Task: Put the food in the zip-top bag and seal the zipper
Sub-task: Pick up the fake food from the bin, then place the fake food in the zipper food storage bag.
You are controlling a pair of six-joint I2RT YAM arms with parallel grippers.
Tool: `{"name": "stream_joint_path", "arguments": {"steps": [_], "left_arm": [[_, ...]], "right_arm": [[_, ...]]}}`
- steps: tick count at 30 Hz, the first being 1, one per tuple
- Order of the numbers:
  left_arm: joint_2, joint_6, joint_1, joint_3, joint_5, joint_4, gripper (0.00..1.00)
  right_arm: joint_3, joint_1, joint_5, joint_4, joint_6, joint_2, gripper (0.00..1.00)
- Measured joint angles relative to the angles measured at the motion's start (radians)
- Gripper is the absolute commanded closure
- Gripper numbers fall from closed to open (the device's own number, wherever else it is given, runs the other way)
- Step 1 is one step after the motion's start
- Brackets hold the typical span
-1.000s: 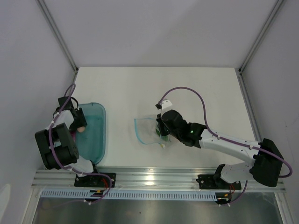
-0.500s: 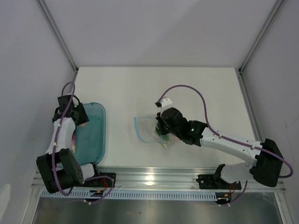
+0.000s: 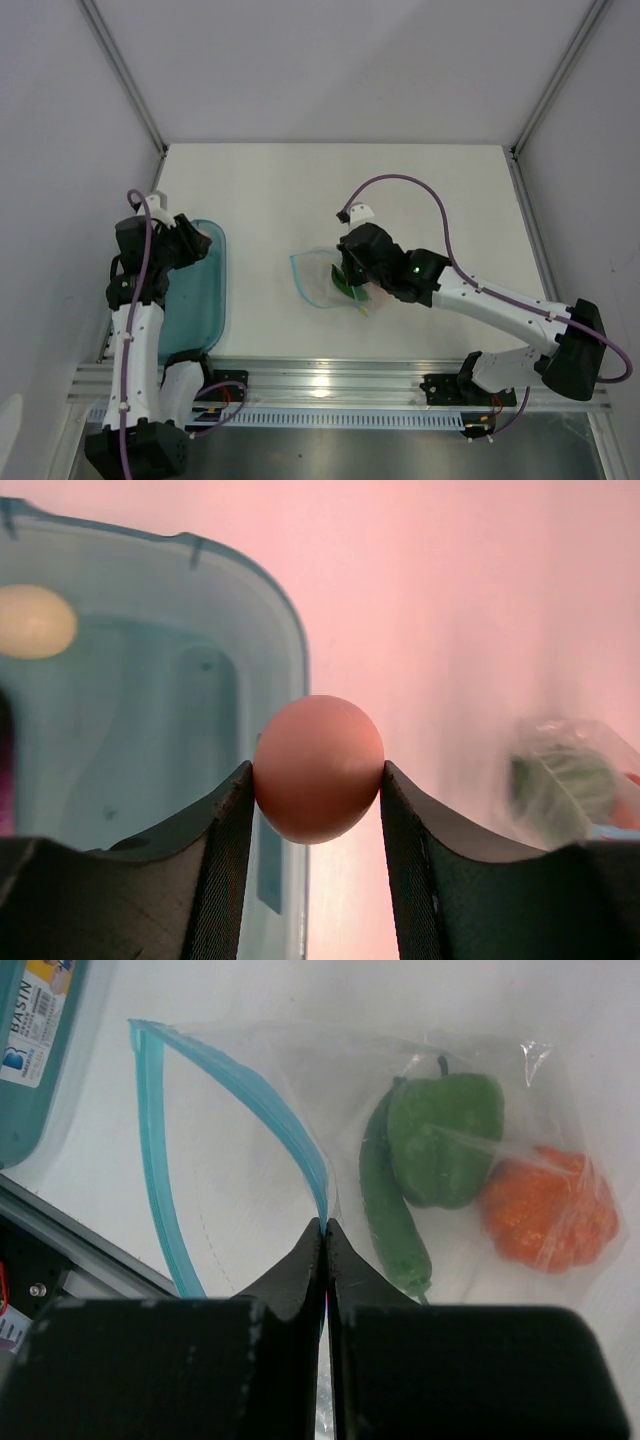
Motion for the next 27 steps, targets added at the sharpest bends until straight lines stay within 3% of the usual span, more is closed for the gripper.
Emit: {"name": "stream_joint_path", "arguments": {"steps": [8,14,27], "left_arm": [[-0.094,-0.092,-0.17,-0.02,0.151,0.019,0.99],[-0.106,-0.205,-0.362,-0.036,0.218,0.087,0.99],[-0.056,-0.377,-0.719,-0.058,0.166,0.264,0.99]], "right_arm": [[0.048,0.0,0.038,-0.108,0.072,0.0,1.0],[0.085,0.0,0.048,-0.164,0.119,0.0,1.0],[0.122,0.0,0.059,-0.231,0.166,0.005,1.0]]}}
